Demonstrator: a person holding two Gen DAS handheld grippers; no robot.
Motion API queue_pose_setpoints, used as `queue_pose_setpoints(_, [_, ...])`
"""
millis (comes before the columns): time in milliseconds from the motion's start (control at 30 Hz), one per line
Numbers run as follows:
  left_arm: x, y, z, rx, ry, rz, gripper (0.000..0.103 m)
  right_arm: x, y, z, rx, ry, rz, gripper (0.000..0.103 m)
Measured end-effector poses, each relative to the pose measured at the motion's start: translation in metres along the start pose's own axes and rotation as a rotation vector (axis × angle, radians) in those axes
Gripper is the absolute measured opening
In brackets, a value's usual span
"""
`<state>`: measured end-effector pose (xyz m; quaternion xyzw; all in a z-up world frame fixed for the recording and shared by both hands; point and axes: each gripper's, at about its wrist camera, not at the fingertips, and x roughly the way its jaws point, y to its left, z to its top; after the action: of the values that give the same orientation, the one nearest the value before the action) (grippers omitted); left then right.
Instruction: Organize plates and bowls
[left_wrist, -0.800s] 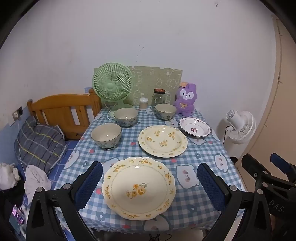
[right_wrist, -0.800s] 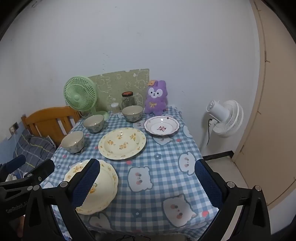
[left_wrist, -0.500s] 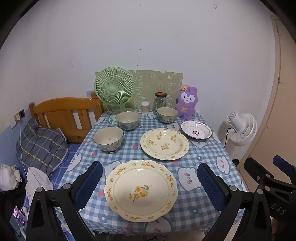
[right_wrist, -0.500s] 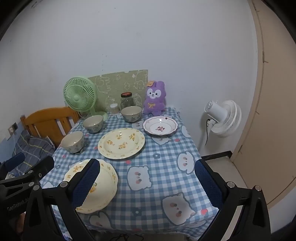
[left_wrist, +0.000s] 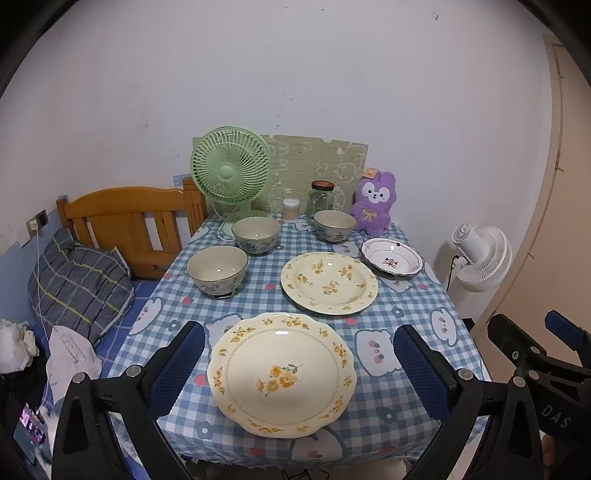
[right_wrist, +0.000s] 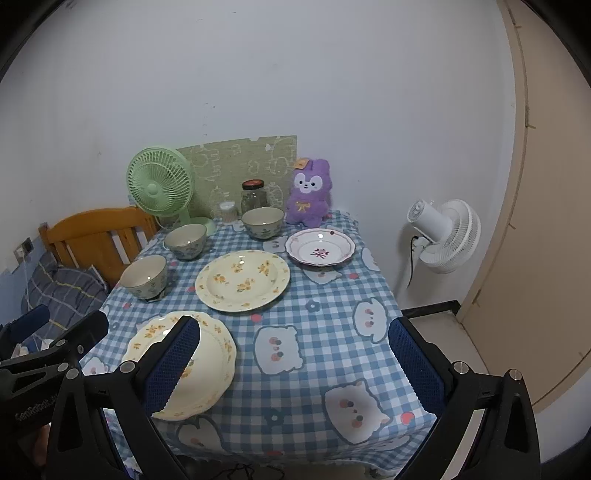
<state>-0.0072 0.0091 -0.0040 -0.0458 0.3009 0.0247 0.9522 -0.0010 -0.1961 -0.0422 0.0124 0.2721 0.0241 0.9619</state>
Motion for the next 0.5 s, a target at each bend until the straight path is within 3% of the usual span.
queue_pose_setpoints(500, [-0.0043,0.0018,-0.0041,0.004,-0.014,0.015,0.103,0.0034,0.0044,-0.005,0.011,0.008,0.015,0.103])
